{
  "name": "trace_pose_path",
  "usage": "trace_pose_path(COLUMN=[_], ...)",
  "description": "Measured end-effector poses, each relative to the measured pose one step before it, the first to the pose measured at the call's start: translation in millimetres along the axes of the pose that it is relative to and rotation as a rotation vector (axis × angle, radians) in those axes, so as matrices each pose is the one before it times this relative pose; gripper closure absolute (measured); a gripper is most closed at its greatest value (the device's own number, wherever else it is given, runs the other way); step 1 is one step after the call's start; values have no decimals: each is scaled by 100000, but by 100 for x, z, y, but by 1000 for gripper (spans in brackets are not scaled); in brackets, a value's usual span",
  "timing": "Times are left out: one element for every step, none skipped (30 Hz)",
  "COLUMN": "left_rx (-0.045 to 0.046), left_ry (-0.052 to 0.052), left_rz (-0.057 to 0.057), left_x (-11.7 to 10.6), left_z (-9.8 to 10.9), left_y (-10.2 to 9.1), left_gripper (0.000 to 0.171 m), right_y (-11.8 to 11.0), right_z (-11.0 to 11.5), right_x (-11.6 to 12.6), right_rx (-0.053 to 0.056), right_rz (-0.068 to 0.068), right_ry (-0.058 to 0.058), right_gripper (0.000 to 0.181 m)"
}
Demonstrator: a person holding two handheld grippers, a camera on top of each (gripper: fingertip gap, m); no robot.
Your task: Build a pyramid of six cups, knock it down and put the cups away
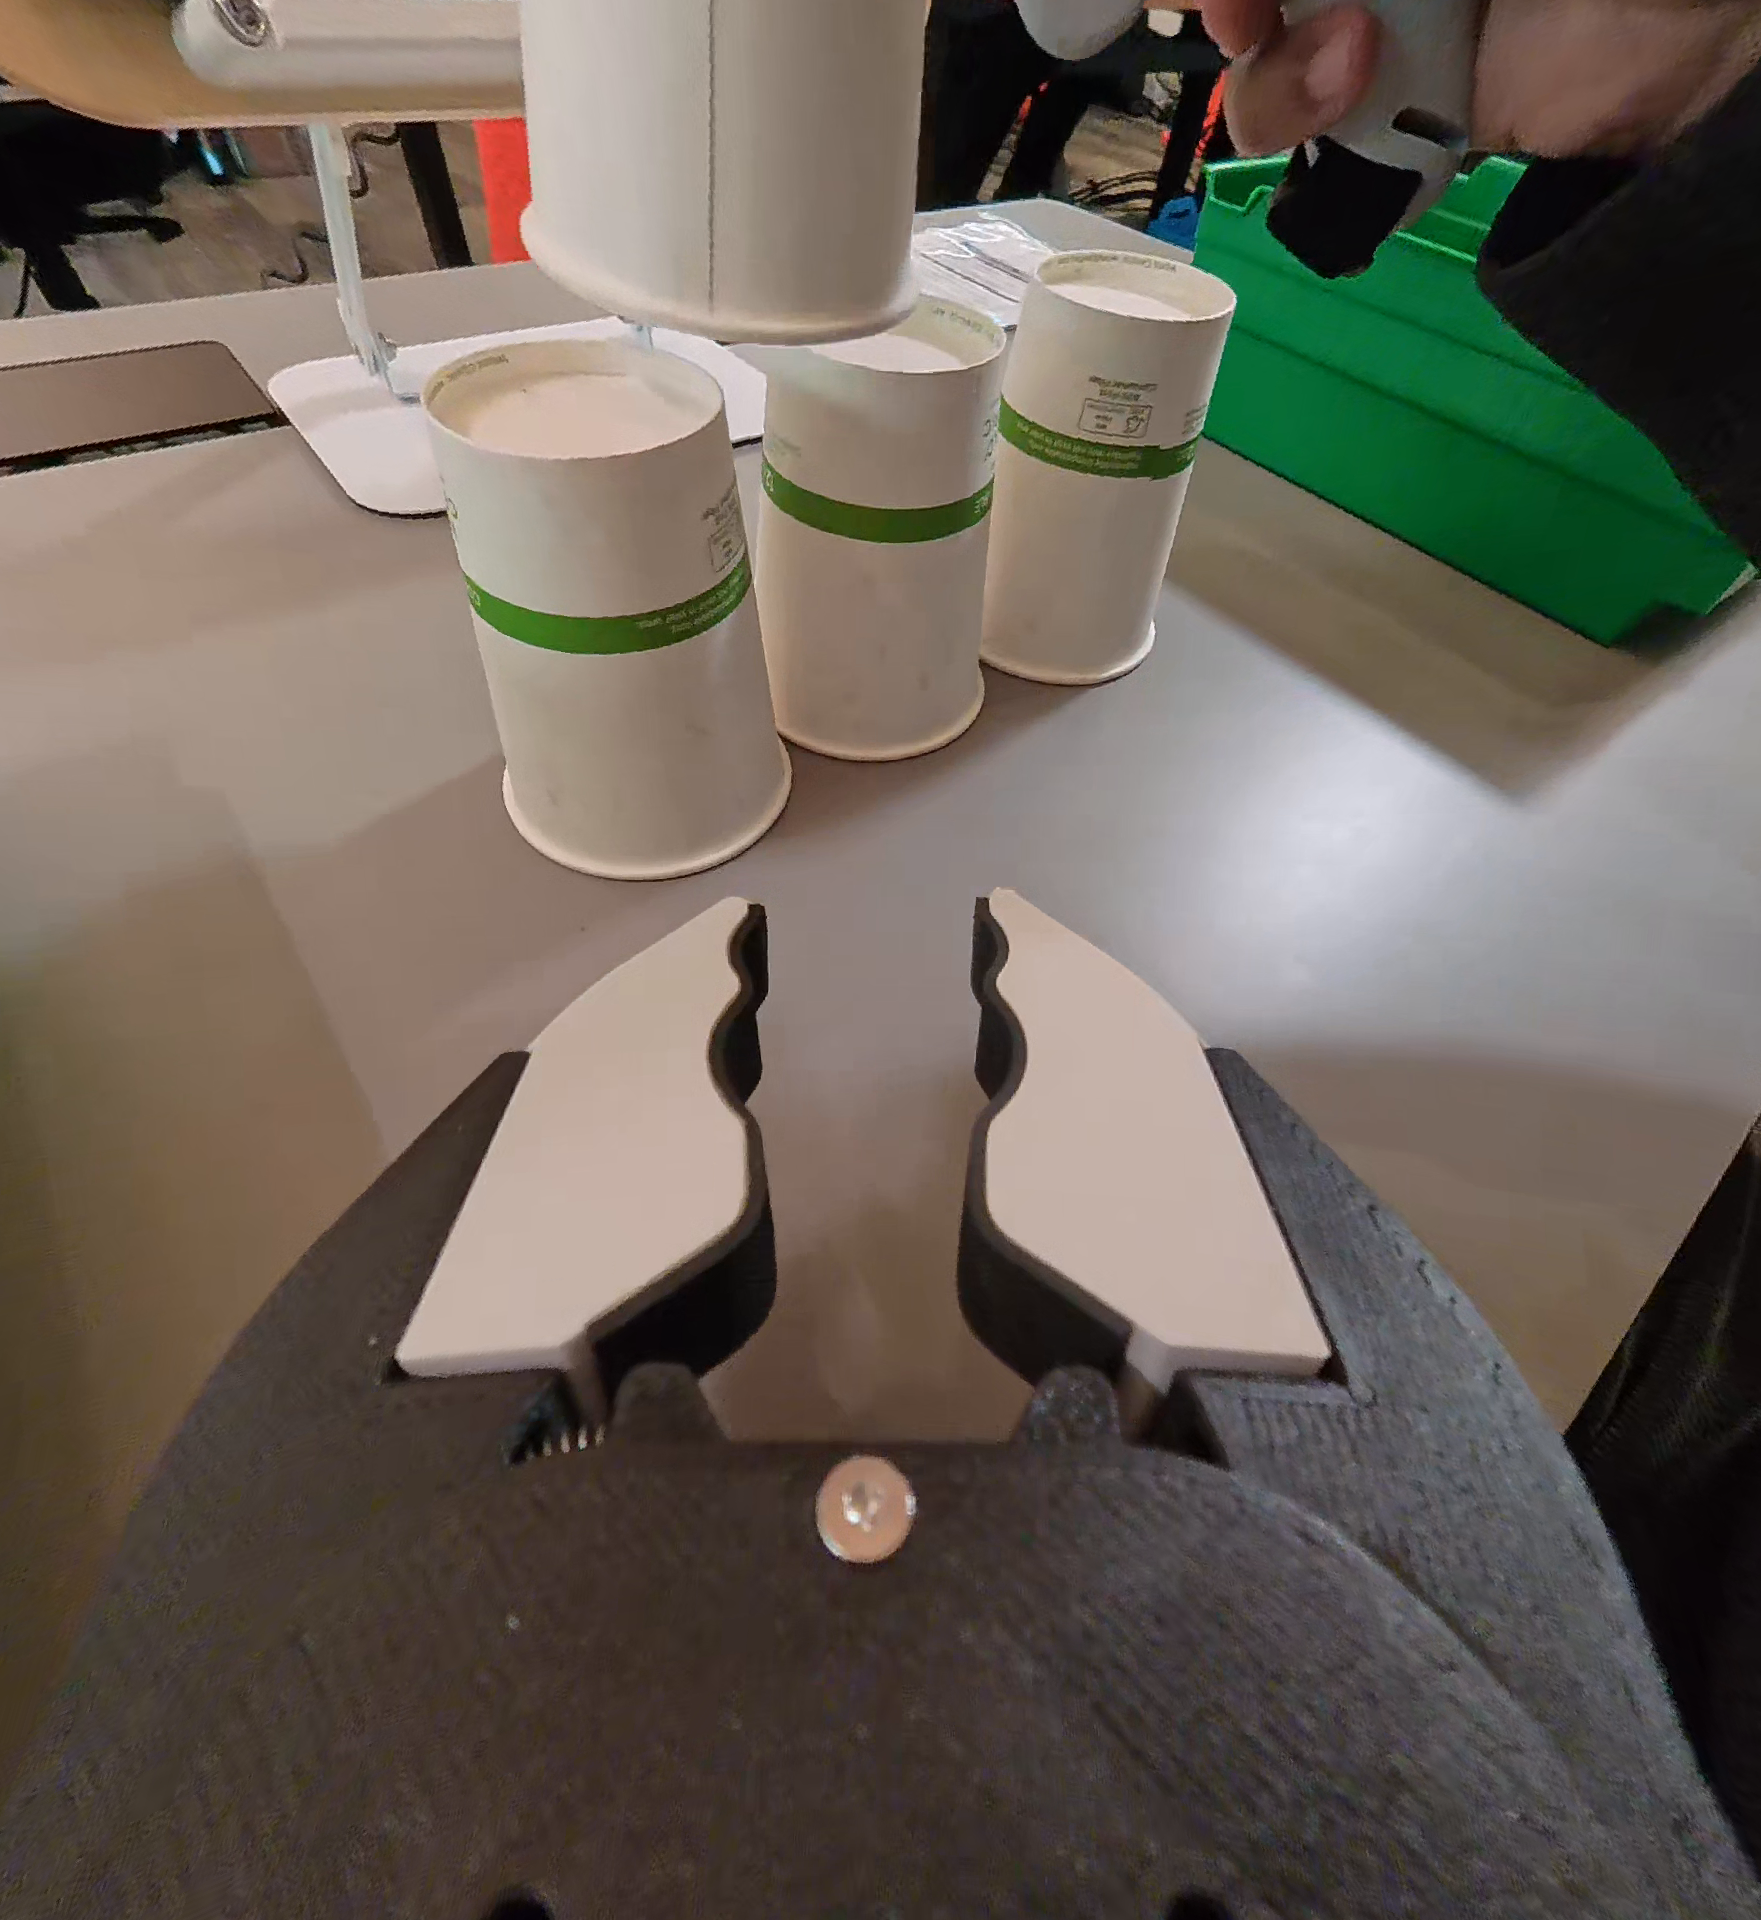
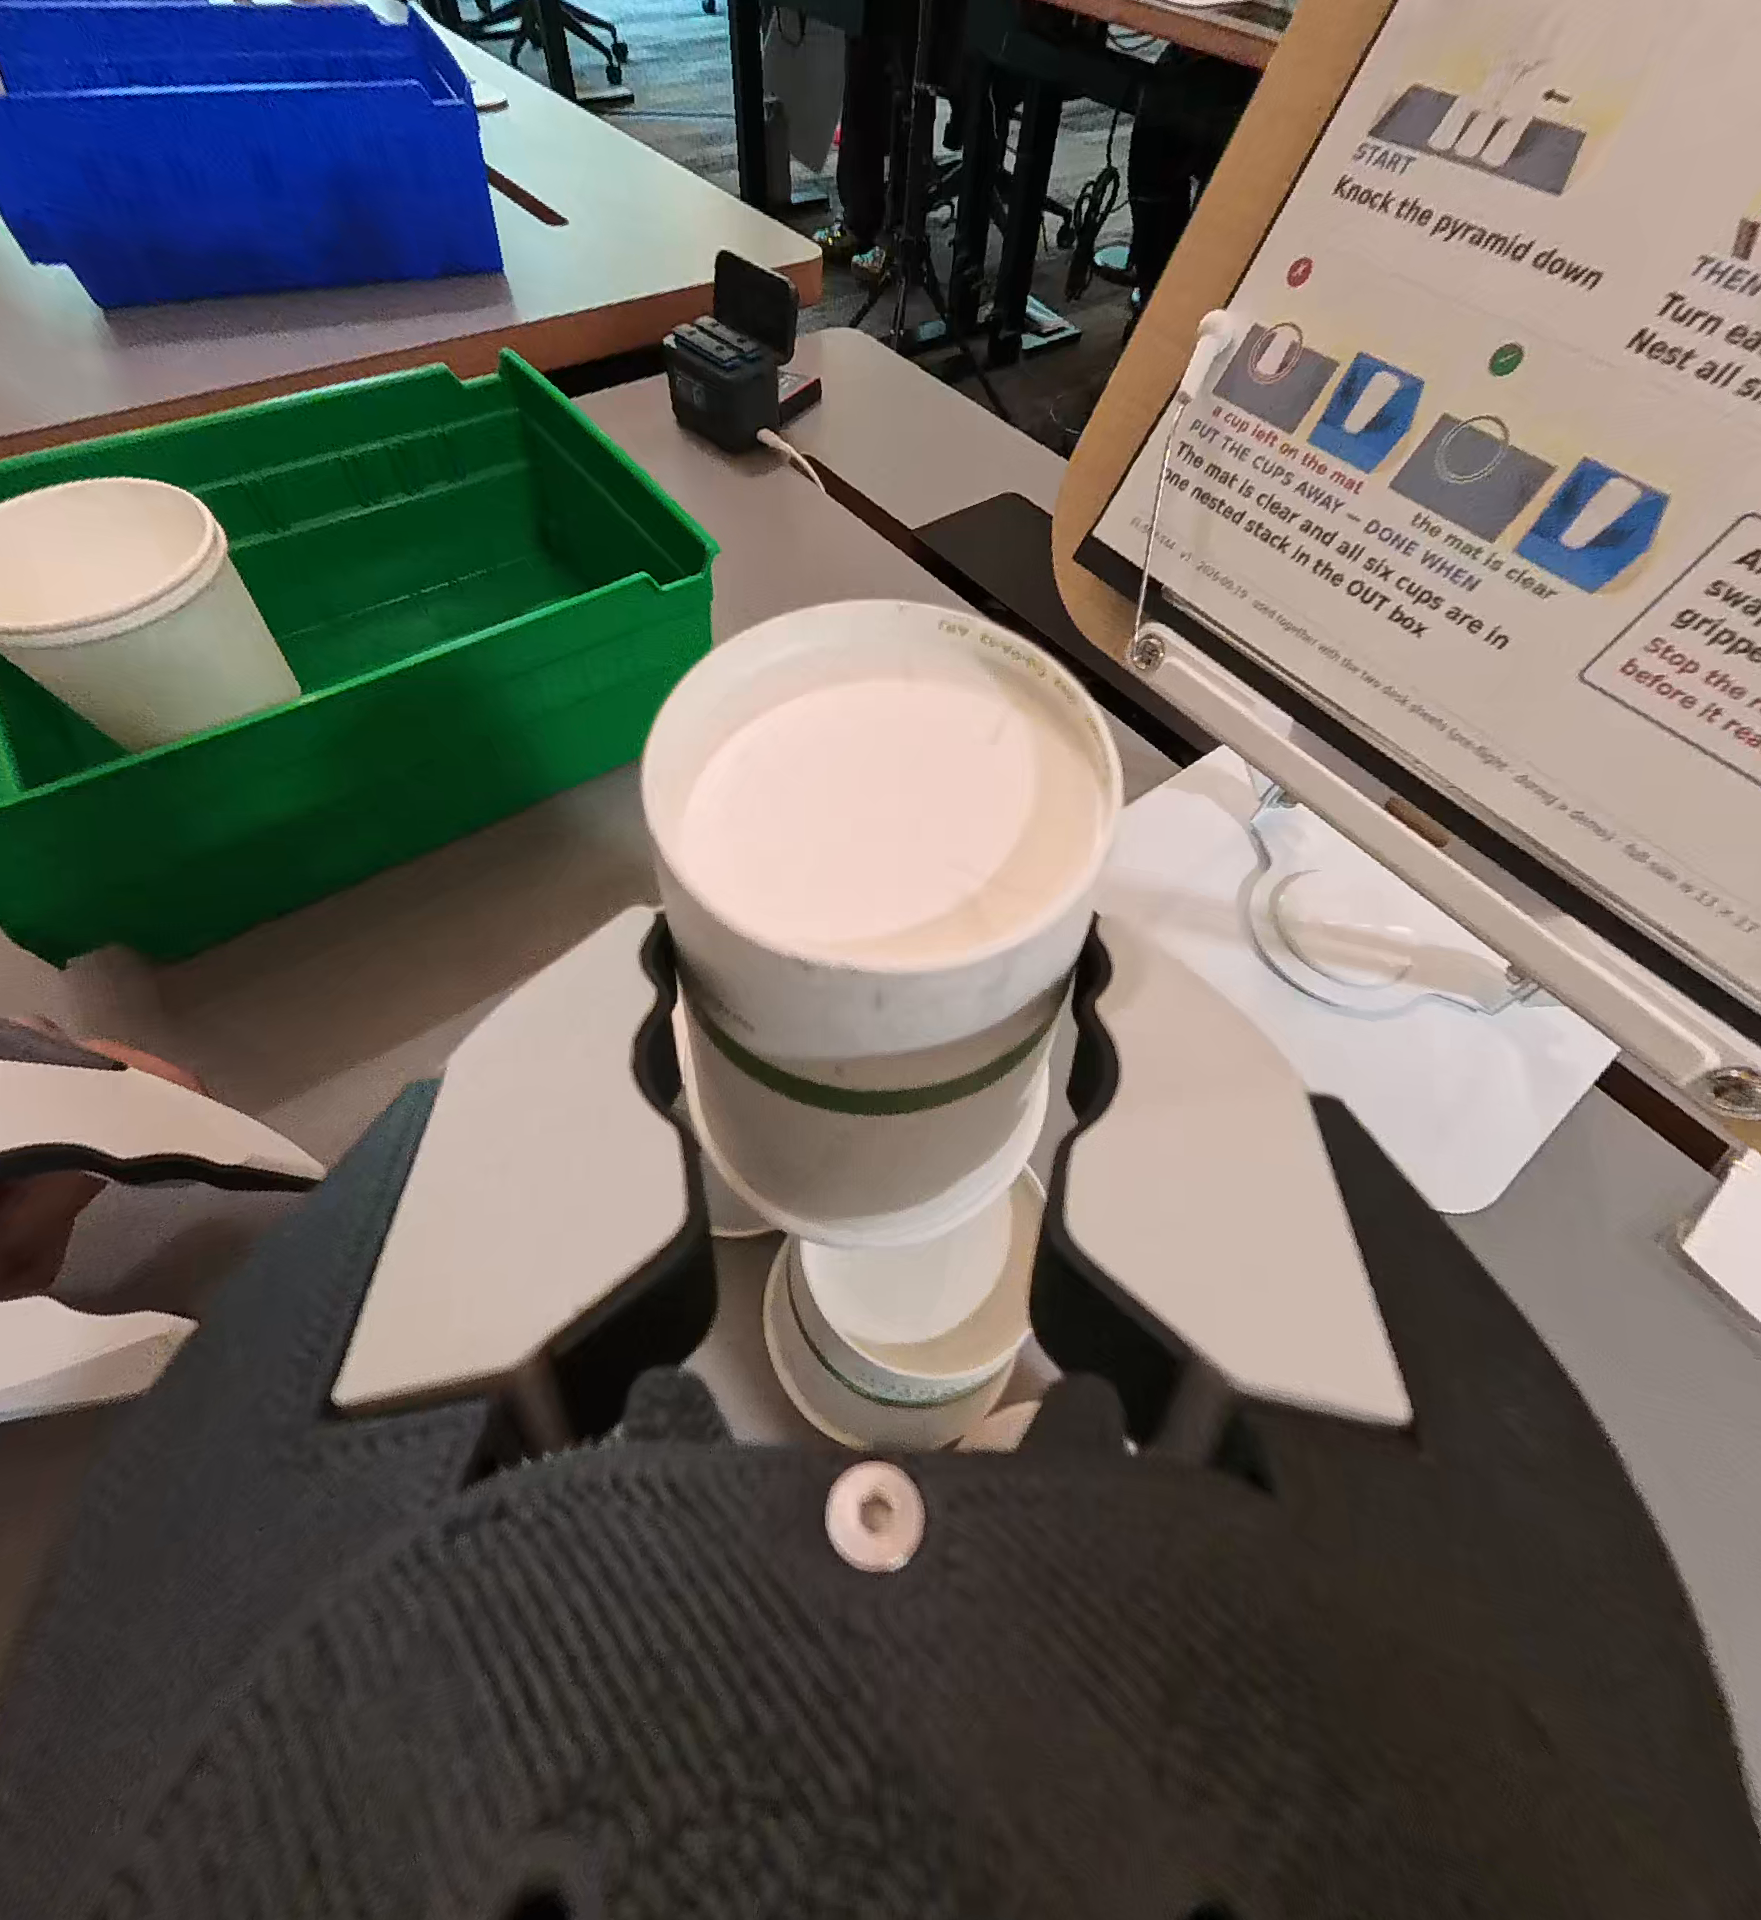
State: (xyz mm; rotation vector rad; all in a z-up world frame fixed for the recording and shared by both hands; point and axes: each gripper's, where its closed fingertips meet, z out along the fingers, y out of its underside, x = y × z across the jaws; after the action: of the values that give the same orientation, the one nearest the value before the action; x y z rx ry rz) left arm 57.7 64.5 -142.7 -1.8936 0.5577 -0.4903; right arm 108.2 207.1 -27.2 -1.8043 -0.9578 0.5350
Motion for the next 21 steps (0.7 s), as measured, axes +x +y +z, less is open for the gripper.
trace_pose_path(left_rx=[-94,-65,-41,-47,-178,-249,-225,-322,-499,-649,-466,-241,-225,-175,-70,-70,-49,-54,-64,-79,-78], left_ry=[216,391,423,463,401,54,-71,-43,30,116,30,66,96,12,47,35,-11,-32,-50,-45,3], left_rz=[-644,-768,-742,-541,-191,206,532,657,629,439,131,-79,-244,-345,-339,-315,-222,-55,83,84,16], left_x=[-82,-35,3,50,69,40,47,55,55,51,31,14,16,-10,-12,-9,-6,-9,-5,-14,-2], left_z=[26,39,43,32,37,38,32,27,49,45,52,49,47,30,24,13,9,-6,5,2,19], left_y=[29,21,19,19,36,38,54,77,106,129,115,80,66,56,25,19,10,18,16,28,32], left_gripper=[133,133,133,133,133,133,133,133,133,133,133,133,133,133,133,133,133,133,133,133,133], right_y=[119,113,122,100,76,63,108,109,69,67,55,8,8,18,5,8,1,3,-7,-10,-24], right_z=[48,40,53,55,58,52,48,42,25,8,8,-12,-1,0,3,-3,-22,-22,-35,-38,-41], right_x=[51,73,38,-30,-108,-145,-96,-87,-85,-50,-19,-18,0,10,-4,13,31,33,49,79,96], right_rx=[-685,-676,-589,-234,105,129,-97,-101,154,247,259,290,166,83,84,72,119,194,228,279,329], right_rz=[-201,90,421,705,796,634,255,-254,-623,-748,-658,-354,77,230,123,90,-7,-260,-395,-449,-380], right_ry=[553,565,276,-276,-797,-903,-521,-287,-168,180,295,70,-84,-266,-385,-216,-54,60,232,388,447], right_gripper=[106,106,106,106,106,106,106,106,106,106,106,106,106,106,106,106,106,106,106,106,106])
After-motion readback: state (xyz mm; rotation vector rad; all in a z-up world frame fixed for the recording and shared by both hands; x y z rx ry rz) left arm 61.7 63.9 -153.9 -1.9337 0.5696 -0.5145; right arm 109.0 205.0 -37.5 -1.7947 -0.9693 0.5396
